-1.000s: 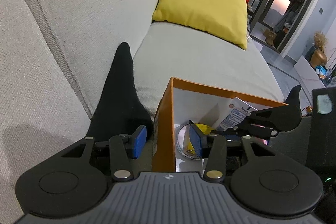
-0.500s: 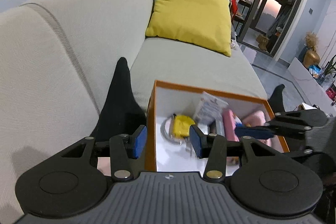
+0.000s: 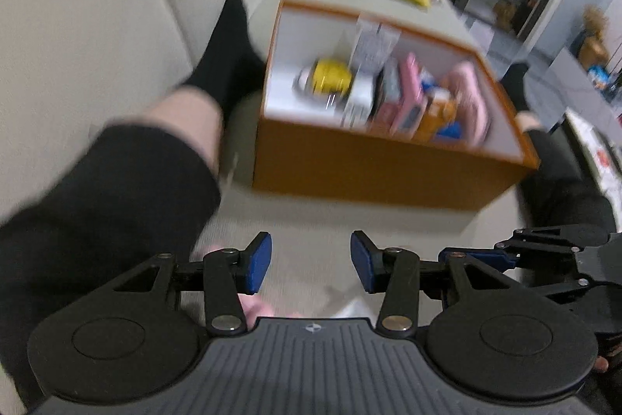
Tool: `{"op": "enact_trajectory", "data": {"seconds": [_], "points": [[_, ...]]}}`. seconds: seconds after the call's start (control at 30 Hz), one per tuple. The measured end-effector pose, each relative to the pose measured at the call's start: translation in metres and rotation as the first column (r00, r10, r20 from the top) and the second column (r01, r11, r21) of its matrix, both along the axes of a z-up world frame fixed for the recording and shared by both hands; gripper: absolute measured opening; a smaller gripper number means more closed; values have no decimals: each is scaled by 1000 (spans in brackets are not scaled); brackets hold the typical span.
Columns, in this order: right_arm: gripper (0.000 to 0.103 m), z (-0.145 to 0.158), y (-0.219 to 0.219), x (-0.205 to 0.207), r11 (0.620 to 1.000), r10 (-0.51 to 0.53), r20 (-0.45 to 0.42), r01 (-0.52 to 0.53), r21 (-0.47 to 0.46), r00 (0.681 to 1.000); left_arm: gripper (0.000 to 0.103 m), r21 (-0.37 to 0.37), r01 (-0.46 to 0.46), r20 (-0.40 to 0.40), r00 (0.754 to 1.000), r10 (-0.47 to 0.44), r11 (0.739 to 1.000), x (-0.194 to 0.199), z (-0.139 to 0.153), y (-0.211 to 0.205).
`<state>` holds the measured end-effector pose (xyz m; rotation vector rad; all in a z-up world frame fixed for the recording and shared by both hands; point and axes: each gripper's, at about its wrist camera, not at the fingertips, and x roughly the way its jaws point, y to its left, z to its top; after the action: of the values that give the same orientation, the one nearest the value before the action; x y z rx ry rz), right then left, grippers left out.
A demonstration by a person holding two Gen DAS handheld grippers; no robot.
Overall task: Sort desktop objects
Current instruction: 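Withdraw both grippers from the box toward the remaining items, then grasp the pink selfie stick with the left gripper while the right grasps the white glasses case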
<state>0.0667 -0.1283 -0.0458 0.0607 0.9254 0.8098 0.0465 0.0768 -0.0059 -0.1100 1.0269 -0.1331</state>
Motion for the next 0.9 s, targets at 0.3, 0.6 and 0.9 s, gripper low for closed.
{"op": "enact_trajectory", "data": {"seconds": [0.3,0.6,0.9], "points": [[46,-54,18,0,998,64,-246,-66,-1,967,53,182,83,-89,994,-68,980,-23,-42,-26],[50,-84,34,10,997,63,-336,-75,-23,940,53,281,149,-150,983,-110,948,-24,-66,-36],[52,-89,43,8,994,93,-313,-106,-23,945,50,252,144,-153,982,-107,957,-21,-75,-32]]}}
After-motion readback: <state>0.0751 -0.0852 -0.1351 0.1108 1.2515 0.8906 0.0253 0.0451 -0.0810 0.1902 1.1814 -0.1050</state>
